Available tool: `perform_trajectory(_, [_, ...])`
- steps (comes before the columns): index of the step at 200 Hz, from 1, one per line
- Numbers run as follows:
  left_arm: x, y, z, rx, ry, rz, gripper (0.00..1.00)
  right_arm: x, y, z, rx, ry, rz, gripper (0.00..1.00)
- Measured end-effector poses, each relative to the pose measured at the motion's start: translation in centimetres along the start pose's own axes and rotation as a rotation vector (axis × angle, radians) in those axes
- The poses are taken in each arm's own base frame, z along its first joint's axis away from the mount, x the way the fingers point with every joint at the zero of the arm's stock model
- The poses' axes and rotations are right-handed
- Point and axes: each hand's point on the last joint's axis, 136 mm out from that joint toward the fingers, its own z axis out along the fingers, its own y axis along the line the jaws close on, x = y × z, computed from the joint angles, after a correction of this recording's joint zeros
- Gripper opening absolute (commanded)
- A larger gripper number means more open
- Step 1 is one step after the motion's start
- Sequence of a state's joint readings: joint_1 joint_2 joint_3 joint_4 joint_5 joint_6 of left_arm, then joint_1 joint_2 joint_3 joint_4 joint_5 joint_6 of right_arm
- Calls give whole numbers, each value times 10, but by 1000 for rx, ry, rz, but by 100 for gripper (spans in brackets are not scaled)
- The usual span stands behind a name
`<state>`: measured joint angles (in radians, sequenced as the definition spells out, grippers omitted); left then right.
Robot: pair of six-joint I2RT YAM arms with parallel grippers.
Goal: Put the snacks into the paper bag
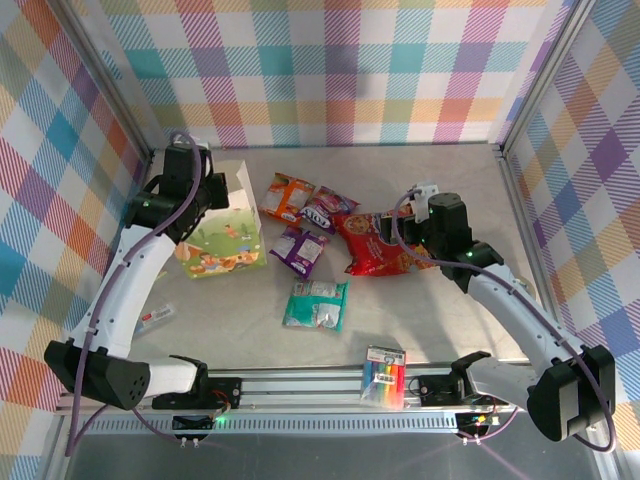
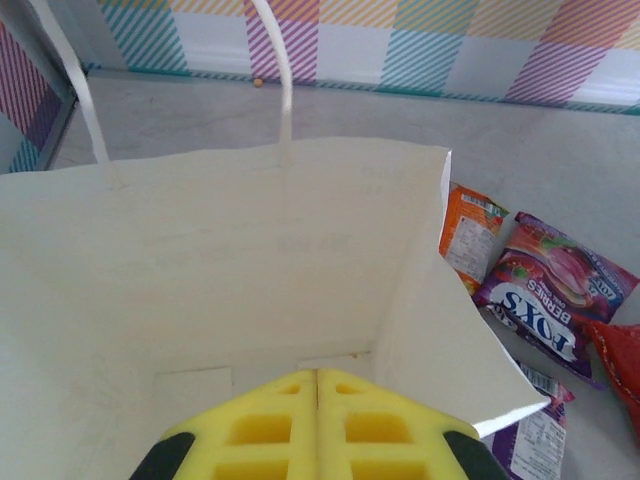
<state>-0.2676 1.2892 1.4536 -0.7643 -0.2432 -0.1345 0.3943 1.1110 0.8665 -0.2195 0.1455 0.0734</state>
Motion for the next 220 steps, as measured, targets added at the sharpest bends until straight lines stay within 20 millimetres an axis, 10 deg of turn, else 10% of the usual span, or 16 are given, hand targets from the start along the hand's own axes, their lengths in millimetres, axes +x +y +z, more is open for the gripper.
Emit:
perform_trajectory(132, [38,-32,-8,92,87,-27,12,6,0,0,-1,13,7,100])
perform_trajectory(165, [40,-27,-11,66,103,-43,39,7,1,0,-3,16,6,100])
perform_trajectory(220, [35,-26,-34,80,137,-27,56,13,1,4,-2,34,5,100])
